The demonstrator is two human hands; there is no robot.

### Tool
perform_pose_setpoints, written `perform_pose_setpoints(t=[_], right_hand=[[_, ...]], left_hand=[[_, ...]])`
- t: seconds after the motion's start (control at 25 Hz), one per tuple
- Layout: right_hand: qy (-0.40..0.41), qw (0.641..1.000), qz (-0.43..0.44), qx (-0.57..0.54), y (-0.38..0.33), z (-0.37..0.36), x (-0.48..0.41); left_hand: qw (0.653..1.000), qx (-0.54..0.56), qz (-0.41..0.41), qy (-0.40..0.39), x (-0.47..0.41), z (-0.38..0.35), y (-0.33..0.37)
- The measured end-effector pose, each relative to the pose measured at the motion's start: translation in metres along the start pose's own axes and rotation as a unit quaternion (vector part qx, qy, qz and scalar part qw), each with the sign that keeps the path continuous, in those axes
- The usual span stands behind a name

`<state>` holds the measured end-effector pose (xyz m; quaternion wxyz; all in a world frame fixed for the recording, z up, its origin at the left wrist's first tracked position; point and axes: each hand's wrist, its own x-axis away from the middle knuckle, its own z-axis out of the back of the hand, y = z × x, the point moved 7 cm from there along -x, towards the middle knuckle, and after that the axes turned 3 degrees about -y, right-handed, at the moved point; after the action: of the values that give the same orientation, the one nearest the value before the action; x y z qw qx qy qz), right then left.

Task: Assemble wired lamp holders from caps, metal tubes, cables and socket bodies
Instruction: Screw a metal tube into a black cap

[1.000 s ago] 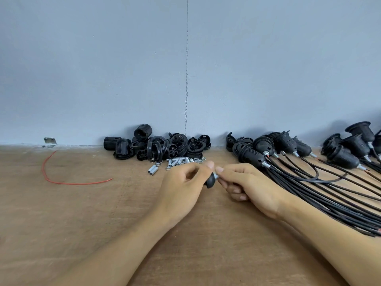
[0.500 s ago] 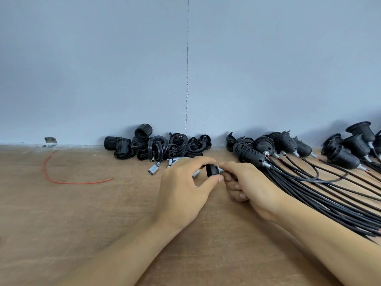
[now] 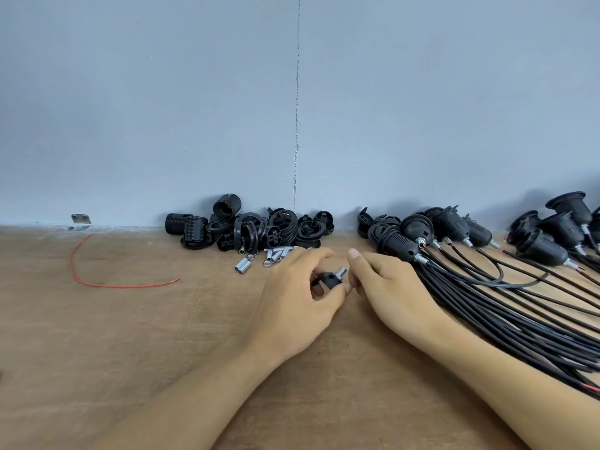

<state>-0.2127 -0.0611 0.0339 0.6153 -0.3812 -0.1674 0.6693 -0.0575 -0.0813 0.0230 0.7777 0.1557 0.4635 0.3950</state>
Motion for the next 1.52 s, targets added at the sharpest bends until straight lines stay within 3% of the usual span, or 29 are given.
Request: perform_pose_setpoints(t=[0.12,0.2,0.32,0.44,0.6,0.84,0.92,1.0,1.08,1.28,1.36,1.52], right_hand=[[0.009,0.959,-0.011,0.283,0.002,0.004,0.001],[0.006,0.926,-0.045,0.374,0.004,0.008,0.001],[-0.014,0.904,-0.1,0.415,0.002,0.019,0.001],[-0.073,0.886,-0.153,0.431,0.005,0.028,0.003],[-0.082,0.863,-0.142,0.478,0.0,0.033,0.003],[0.019,0.889,-0.023,0.457,-0.007,0.025,-0.005],[0.066,0.922,0.034,0.38,-0.01,0.024,-0.007],[0.093,0.968,0.068,0.222,-0.012,0.026,-0.006],[0.081,0.985,0.106,0.111,-0.014,0.021,-0.004],[0.04,0.987,0.146,0.048,-0.017,0.003,0.002],[0.038,0.985,0.148,0.076,-0.013,0.002,0.002],[0.036,0.984,0.097,0.146,0.001,0.005,0.0]], left_hand=[[0.992,0.104,0.072,0.021,-0.001,0.001,-0.007],[0.966,0.214,0.147,0.016,-0.001,-0.001,-0.012],[0.937,0.274,0.217,0.002,0.001,-0.002,-0.014],[0.93,0.284,0.232,0.012,0.002,-0.002,-0.014],[0.922,0.301,0.242,-0.001,0.002,-0.009,-0.015],[0.893,0.372,0.254,0.001,0.003,-0.014,-0.02],[0.881,0.395,0.26,0.006,0.002,-0.014,-0.021],[0.874,0.413,0.255,-0.013,0.001,-0.016,-0.019],[0.854,0.454,0.249,-0.043,0.0,-0.018,-0.016],[0.785,0.542,0.277,-0.116,0.002,-0.025,-0.014],[0.778,0.551,0.288,-0.09,0.001,-0.023,-0.017],[0.751,0.58,0.314,0.034,-0.004,-0.005,-0.035]])
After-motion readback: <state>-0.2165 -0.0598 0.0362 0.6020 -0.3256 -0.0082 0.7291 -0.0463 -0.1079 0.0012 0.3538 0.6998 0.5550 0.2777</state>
